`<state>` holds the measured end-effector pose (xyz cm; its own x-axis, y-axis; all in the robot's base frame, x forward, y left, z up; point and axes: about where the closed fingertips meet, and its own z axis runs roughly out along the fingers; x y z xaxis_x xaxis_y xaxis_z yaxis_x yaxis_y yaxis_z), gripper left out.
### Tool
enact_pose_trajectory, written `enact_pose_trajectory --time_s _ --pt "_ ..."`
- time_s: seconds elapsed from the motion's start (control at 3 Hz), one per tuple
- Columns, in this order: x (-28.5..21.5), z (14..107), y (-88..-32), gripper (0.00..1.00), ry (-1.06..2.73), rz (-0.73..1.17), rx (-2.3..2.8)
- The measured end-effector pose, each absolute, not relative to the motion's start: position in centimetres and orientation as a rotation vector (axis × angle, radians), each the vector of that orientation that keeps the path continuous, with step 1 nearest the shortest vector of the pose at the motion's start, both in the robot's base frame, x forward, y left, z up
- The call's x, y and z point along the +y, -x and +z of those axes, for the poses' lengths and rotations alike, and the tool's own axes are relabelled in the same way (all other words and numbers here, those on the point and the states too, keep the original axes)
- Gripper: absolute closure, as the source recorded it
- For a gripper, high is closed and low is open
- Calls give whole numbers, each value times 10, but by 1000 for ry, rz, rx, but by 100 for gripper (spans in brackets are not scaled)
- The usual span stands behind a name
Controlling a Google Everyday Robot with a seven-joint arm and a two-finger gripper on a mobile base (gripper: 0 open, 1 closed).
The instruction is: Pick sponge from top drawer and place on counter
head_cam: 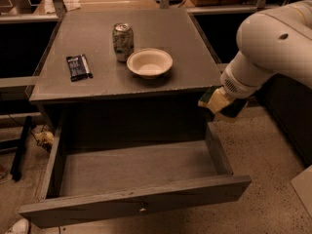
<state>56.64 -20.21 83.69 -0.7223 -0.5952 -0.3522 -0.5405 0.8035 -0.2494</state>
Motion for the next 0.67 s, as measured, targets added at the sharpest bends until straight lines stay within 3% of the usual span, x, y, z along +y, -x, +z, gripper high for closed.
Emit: enact_pose_trajectory --time_s 0.67 --pt "-187 855 -589 100 806 -172 2557"
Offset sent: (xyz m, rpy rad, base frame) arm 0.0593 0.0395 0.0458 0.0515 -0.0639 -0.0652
